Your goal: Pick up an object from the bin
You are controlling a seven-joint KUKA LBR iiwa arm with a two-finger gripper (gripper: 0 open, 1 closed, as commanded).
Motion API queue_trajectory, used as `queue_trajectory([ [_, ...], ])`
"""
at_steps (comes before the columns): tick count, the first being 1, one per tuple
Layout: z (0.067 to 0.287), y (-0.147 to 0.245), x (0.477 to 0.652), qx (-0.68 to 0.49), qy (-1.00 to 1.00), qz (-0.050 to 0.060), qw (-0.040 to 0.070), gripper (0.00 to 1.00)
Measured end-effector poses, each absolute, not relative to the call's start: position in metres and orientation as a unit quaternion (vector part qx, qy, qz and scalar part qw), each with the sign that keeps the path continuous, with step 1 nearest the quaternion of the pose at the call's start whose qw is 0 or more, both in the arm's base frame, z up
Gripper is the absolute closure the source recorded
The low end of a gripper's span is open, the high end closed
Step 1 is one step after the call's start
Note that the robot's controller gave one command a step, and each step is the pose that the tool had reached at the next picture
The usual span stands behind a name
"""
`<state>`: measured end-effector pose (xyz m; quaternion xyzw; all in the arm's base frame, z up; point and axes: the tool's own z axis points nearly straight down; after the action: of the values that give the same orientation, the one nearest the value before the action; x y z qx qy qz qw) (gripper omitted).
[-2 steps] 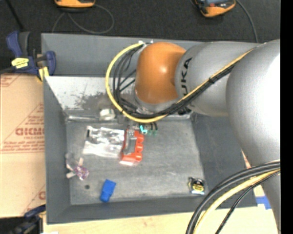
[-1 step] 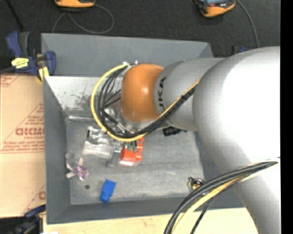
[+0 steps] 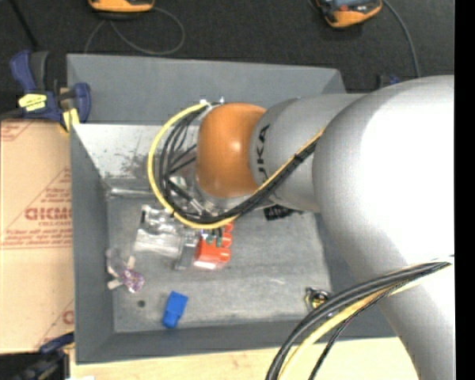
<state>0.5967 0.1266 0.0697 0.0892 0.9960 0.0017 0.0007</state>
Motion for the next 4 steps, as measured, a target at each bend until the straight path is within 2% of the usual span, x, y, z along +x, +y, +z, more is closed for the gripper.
queue_trajectory([
  [3,0.0715,0.1271,0.5993,0.093,0.996,0.005,0.003,0.00],
  [4,0.0724,0.1270,0.5998,0.094,0.996,0.006,0.004,1.00],
])
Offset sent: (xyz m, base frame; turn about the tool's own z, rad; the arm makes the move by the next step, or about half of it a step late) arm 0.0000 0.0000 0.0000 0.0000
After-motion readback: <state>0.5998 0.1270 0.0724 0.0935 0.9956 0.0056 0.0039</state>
